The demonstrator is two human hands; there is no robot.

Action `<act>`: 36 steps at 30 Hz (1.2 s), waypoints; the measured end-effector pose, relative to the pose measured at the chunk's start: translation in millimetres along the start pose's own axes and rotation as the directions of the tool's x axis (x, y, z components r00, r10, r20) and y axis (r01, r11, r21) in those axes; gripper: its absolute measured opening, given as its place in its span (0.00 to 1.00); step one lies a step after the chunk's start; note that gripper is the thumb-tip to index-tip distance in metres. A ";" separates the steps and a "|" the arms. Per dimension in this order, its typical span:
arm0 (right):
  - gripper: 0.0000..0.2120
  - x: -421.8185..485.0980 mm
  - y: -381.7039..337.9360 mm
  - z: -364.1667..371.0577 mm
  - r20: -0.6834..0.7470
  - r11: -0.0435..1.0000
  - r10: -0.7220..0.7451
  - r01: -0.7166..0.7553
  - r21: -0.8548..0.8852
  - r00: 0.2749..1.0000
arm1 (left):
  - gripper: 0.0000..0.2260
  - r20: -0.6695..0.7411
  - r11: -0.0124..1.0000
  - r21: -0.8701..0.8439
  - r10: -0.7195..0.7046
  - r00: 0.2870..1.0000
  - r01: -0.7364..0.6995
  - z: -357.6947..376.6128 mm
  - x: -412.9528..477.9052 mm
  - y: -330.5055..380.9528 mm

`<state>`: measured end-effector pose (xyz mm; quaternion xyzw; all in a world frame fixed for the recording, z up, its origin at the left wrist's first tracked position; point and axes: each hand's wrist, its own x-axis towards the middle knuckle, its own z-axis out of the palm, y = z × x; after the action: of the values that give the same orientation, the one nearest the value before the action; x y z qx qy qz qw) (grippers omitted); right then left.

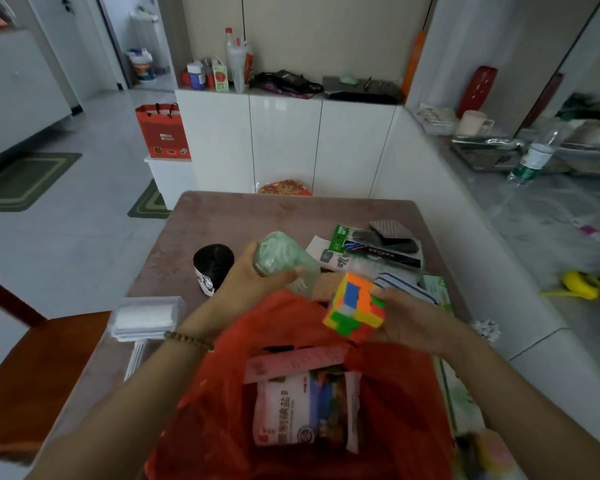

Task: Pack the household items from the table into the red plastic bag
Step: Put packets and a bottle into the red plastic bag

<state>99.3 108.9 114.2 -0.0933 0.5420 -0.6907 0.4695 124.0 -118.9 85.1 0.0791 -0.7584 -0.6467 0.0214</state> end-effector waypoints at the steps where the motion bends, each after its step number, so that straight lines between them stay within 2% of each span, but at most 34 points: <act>1: 0.14 -12.1 2.9 5.3 -0.094 0.996 0.081 -0.085 -0.041 0.992 | 0.28 0.046 0.999 -0.022 -0.036 0.998 0.037 2.0 -13.8 0.1; 2: 0.16 -21.7 13.9 3.6 -0.211 0.980 0.164 -0.184 -0.081 0.964 | 0.31 0.086 0.998 -0.024 -0.062 0.994 0.064 4.7 -25.7 -2.8; 4: 0.19 -35.3 49.3 -17.1 -0.203 0.904 0.253 -0.306 -0.297 0.946 | 0.28 0.149 0.996 -0.018 -0.084 0.985 0.088 14.3 -48.3 -9.6; 5: 0.21 -37.3 62.4 -26.8 -0.212 0.893 0.281 -0.336 -0.299 0.936 | 0.24 0.169 0.996 -0.019 -0.082 0.982 0.086 20.4 -58.3 -13.2; 6: 0.23 -33.5 73.8 -30.4 -0.273 0.908 0.253 -0.326 -0.264 0.928 | 0.21 0.182 0.996 -0.018 -0.080 0.980 0.085 26.0 -65.3 -20.3; 8: 0.30 -24.7 88.8 -36.9 -0.407 0.978 0.108 -0.169 -0.118 0.907 | 0.20 0.186 0.994 -0.003 -0.104 0.977 0.106 36.5 -76.9 -33.7; 9: 0.33 -21.5 92.8 -36.8 -0.449 0.986 0.037 -0.106 -0.129 0.893 | 0.20 0.186 0.993 0.006 -0.120 0.975 0.121 41.6 -82.6 -40.4; 11: 0.35 -22.9 96.9 -39.3 -0.485 0.943 -0.105 -0.068 -0.326 0.868 | 0.20 0.189 0.988 -0.003 -0.150 0.970 0.153 48.9 -90.4 -54.2; 12: 0.36 -25.5 98.4 -43.8 -0.479 0.851 -0.186 -0.103 -0.515 0.858 | 0.20 0.188 0.985 -0.014 -0.164 0.968 0.170 52.2 -93.2 -60.4; 14: 0.39 -33.8 102.9 -56.3 -0.408 0.488 -0.291 -0.233 -0.841 0.865 | 0.23 0.185 0.982 -0.028 -0.176 0.967 0.184 59.8 -98.9 -67.0; 15: 0.39 -38.8 106.4 -63.3 -0.377 0.298 -0.301 -0.289 -0.910 0.876 | 0.24 0.180 0.982 -0.037 -0.175 0.968 0.184 63.9 -101.3 -67.6; 16: 0.38 -43.7 109.5 -68.5 -0.390 0.172 -0.282 -0.354 -0.919 0.876 | 0.25 0.174 0.982 -0.049 -0.171 0.970 0.182 68.3 -102.2 -69.0; 17: 0.35 -48.5 112.6 -72.7 -0.422 0.102 -0.246 -0.410 -0.906 0.873 | 0.25 0.172 0.979 -0.073 -0.173 0.970 0.188 73.1 -103.0 -69.2; 18: 0.30 -54.0 114.8 -75.1 -0.454 0.069 -0.192 -0.449 -0.891 0.870 | 0.25 0.174 0.976 -0.087 -0.181 0.968 0.198 77.3 -103.5 -69.1; 20: 0.23 -66.1 118.5 -73.4 -0.470 0.086 -0.091 -0.463 -0.882 0.878 | 0.25 0.160 0.975 -0.074 -0.194 0.968 0.207 84.4 -104.8 -67.1; 22: 0.26 -75.6 123.9 -67.8 -0.419 0.126 -0.093 -0.406 -0.905 0.903 | 0.26 0.146 0.974 -0.063 -0.207 0.967 0.218 88.3 -105.8 -67.7; 23: 0.27 -77.4 128.0 -66.2 -0.376 0.112 -0.121 -0.363 -0.925 0.919 | 0.26 0.142 0.972 -0.059 -0.215 0.966 0.225 89.0 -106.6 -68.3; 26: 0.29 -76.4 143.7 -56.7 -0.331 -0.026 -0.127 -0.337 -0.941 0.935 | 0.27 0.137 0.969 -0.006 -0.242 0.961 0.245 91.2 -108.7 -72.0; 28: 0.33 -74.5 153.7 -50.8 -0.366 -0.071 -0.061 -0.370 -0.926 0.929 | 0.28 0.109 0.964 0.060 -0.264 0.958 0.259 92.9 -109.3 -74.9; 30: 0.32 -76.0 160.2 -49.5 -0.368 0.010 0.012 -0.368 -0.930 0.930 | 0.28 0.078 0.961 0.123 -0.258 0.963 0.247 93.8 -109.6 -78.1; 31: 0.25 -79.7 159.8 -50.3 -0.332 0.122 0.026 -0.333 -0.935 0.943 | 0.28 0.074 0.961 0.140 -0.250 0.965 0.238 94.2 -110.7 -77.7; 32: 0.18 -84.3 155.6 -49.7 -0.302 0.261 0.025 -0.298 -0.918 0.953 | 0.28 0.088 0.961 0.158 -0.242 0.966 0.227 94.2 -110.8 -79.1; 33: 0.16 -90.1 149.2 -51.8 -0.285 0.425 -0.017 -0.251 -0.870 0.958 | 0.29 0.111 0.963 0.163 -0.235 0.966 0.216 94.5 -111.5 -79.1; 35: 0.11 -105.9 133.1 -55.7 -0.364 0.788 -0.098 -0.151 -0.597 0.926 | 0.29 0.155 0.968 0.153 -0.220 0.963 0.197 96.6 -110.6 -82.3; 36: 0.15 -114.9 123.7 -58.4 -0.372 0.906 -0.112 -0.059 -0.418 0.922 | 0.29 0.155 0.971 0.150 -0.207 0.966 0.185 98.5 -109.7 -85.0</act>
<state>192.0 237.1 31.3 -0.0617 0.7588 -0.5683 0.3122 226.8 -19.3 -6.9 0.0999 -0.7877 -0.5973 -0.1127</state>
